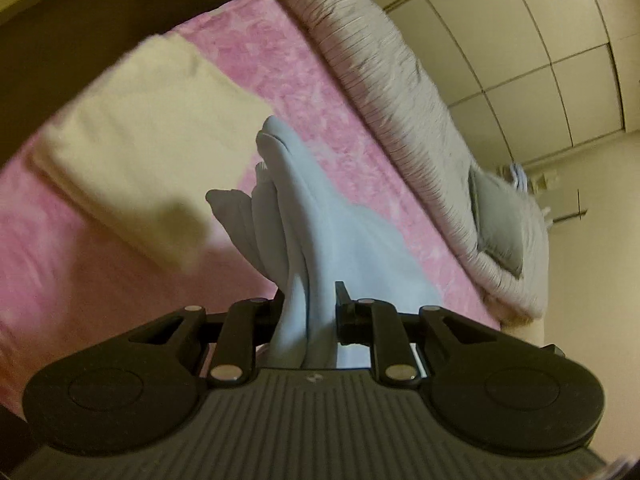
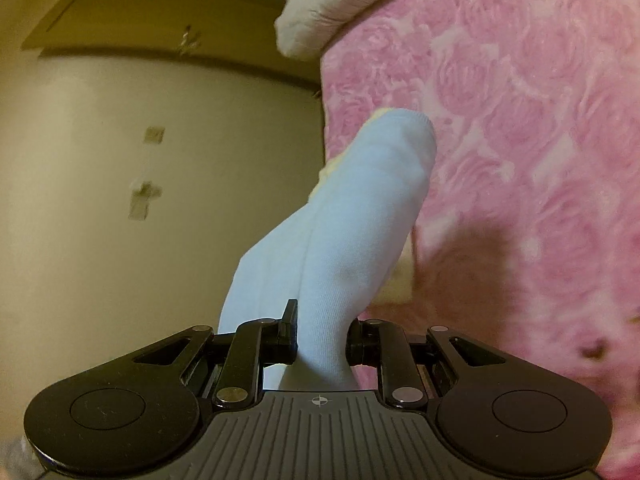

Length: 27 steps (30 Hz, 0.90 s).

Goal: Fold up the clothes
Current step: 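Lift the folded sweatshirt with both grippers and carry it toward the cream towel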

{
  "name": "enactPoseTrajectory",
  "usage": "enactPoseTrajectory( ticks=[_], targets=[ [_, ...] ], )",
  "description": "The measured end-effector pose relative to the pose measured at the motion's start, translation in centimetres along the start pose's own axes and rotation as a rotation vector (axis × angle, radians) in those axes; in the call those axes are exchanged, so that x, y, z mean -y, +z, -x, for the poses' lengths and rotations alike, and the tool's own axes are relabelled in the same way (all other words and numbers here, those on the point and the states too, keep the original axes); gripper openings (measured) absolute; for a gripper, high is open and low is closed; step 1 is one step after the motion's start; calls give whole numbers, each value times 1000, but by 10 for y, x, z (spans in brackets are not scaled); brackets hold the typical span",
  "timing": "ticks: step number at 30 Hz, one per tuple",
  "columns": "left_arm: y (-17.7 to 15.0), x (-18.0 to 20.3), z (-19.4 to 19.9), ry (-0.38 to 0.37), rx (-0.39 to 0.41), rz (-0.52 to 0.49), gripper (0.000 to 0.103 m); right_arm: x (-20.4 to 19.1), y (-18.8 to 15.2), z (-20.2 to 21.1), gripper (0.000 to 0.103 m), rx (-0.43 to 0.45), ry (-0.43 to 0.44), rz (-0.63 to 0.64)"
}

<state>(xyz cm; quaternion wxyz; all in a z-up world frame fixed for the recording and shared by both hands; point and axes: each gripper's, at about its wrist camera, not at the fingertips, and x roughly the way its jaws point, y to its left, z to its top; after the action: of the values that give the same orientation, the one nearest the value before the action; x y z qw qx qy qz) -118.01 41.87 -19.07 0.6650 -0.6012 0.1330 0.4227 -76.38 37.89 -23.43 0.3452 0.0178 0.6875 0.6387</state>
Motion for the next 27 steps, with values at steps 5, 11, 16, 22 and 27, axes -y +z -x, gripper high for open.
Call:
enactPoseTrajectory(
  ticks=[5,11,16,22,27],
  targets=[
    [76,-43,9,-22,-15,-85,16,-24,1,-71,18,54,-11,-11],
    [146,-77,-1,-53,56,-138,16,-42,37,-148,18,99,11,82],
    [182,-106,-28,-52,78,-180,16,-36,58,-196,19,121,13,156],
    [191,-147,-88,44,-17,-183,17,9,70,-248,21,93,-105,136],
    [181,-169,-102,38,-33,-151,20,42,60,-263,24,86,-176,124]
  ],
)
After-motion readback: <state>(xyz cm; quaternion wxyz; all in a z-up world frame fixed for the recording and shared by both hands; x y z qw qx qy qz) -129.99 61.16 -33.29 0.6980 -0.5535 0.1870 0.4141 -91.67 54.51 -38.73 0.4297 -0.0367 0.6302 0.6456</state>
